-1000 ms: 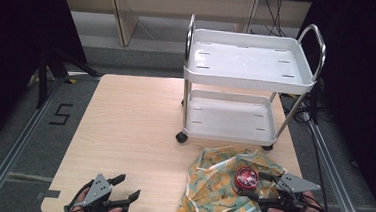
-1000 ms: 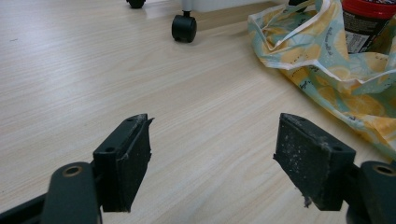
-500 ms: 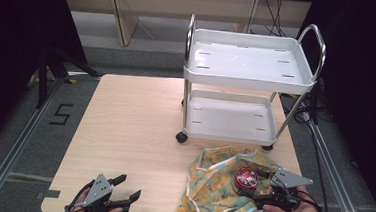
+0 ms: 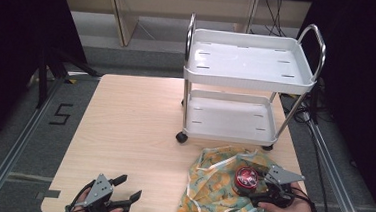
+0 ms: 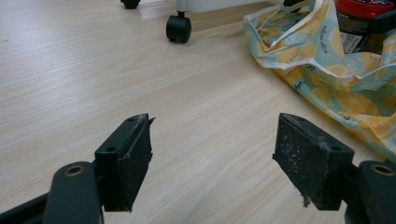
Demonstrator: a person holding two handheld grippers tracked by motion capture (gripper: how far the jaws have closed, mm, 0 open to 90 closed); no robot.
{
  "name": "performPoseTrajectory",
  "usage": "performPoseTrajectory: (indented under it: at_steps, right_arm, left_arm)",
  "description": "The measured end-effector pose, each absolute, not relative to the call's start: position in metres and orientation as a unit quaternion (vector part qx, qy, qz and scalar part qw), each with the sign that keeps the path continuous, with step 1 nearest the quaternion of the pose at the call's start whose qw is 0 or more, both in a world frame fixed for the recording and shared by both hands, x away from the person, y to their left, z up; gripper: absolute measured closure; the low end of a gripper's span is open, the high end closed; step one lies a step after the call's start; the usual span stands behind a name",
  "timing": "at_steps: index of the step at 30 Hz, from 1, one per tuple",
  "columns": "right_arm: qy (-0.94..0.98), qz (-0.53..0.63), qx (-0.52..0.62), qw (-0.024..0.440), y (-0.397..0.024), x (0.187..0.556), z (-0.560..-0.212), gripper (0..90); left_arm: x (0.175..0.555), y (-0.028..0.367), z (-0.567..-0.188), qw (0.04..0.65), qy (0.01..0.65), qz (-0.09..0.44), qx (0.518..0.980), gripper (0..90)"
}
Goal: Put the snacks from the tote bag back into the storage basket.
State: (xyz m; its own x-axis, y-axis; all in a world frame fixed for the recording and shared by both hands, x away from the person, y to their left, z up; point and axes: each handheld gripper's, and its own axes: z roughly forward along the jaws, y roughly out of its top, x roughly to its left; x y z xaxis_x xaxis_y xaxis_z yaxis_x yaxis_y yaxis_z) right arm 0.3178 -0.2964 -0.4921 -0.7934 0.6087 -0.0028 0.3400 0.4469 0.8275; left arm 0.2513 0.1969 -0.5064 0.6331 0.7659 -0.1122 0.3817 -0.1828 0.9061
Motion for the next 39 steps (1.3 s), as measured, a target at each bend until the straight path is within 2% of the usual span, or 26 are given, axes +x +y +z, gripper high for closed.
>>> performPoseTrajectory:
  at_steps: [14, 19, 30, 39]
  right_arm:
    - [0.844, 0.428, 0.286, 0.154, -0.290, 0.322, -0.500, 21.2]
    - [0.844, 0.426, 0.288, 0.155, -0.287, 0.321, -0.502, 24.7]
    - [0.844, 0.424, 0.280, 0.170, -0.286, 0.320, -0.503, 26.0]
    - [0.838, 0.432, 0.289, 0.166, -0.285, 0.317, -0.500, 26.2]
  left_arm:
    - [0.252, 0.197, -0.505, 0.508, 0.377, 0.192, 0.750, 26.6]
    - [0.251, 0.198, -0.505, 0.500, 0.373, 0.193, 0.757, 26.7]
    - [0.251, 0.197, -0.506, 0.512, 0.382, 0.187, 0.746, 27.0]
    - [0.251, 0.196, -0.506, 0.517, 0.388, 0.186, 0.740, 27.4]
